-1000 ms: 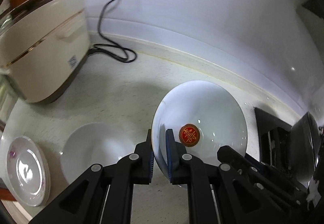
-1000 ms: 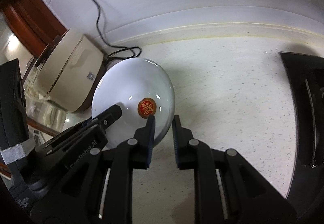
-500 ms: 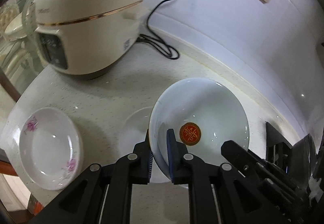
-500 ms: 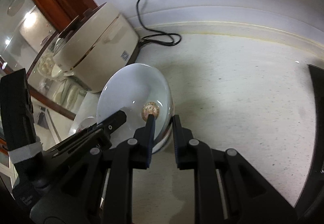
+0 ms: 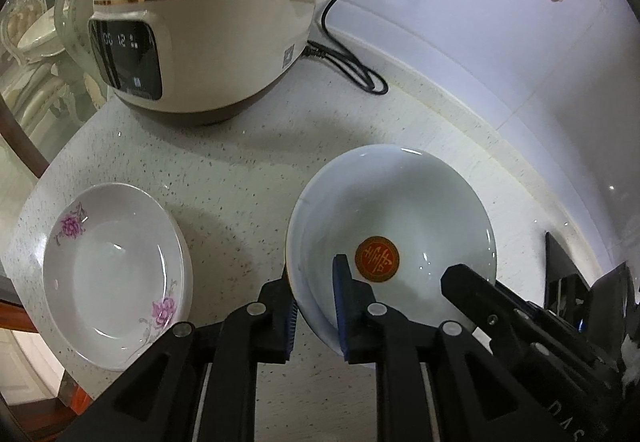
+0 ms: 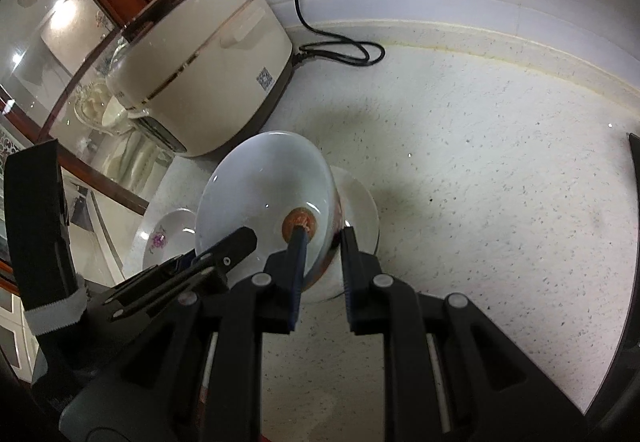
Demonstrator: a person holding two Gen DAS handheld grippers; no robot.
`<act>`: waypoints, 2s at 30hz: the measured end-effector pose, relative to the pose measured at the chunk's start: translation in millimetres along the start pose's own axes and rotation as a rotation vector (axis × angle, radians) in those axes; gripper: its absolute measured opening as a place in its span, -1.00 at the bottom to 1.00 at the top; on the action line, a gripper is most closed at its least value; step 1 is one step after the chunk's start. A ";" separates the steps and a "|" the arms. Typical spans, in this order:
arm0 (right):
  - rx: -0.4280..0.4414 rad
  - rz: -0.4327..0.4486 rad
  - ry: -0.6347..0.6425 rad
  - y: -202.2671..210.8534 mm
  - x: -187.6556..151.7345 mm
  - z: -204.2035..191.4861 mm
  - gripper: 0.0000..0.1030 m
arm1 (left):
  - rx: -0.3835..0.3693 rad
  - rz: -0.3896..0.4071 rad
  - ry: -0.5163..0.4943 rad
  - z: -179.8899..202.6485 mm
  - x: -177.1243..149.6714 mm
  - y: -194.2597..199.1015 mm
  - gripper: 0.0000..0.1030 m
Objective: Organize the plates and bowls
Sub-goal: 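Carry the red-rimmed bowl with both tools over the white bowl, then lower the red-rimmed bowl into the white bowl and open both tools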
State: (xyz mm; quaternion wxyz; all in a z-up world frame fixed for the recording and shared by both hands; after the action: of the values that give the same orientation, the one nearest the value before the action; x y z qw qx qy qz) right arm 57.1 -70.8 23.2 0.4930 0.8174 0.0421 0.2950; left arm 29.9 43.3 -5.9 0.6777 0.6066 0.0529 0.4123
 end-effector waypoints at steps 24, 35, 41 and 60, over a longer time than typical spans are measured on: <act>-0.025 -0.066 -0.045 -24.6 -4.7 15.9 -0.61 | 0.020 -0.047 -0.069 7.7 2.9 -24.6 -0.69; -0.031 -0.063 -0.033 -25.2 -3.5 16.9 -0.61 | 0.031 -0.050 -0.070 9.5 2.8 -27.7 -0.69; -0.062 -0.052 0.000 -20.3 -0.2 15.2 -0.59 | 0.029 -0.059 -0.069 9.5 3.1 -28.2 -0.62; 0.013 -0.067 -0.087 -15.7 -5.5 34.2 0.22 | -0.141 -0.054 0.013 -10.2 27.5 -4.9 0.24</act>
State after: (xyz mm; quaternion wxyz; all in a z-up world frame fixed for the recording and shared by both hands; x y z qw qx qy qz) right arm 74.0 -91.5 -3.9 0.4987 0.8307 0.0498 0.2424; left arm 44.4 68.7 -1.0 0.7293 0.5529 0.0442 0.4005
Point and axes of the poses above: each gripper's, at about its wrist camera, not at the fingertips, and y roughly against the way its jaws point, z to its right, x to its top, the point moved 8 cm from there along -y, roughly the way its jaws point
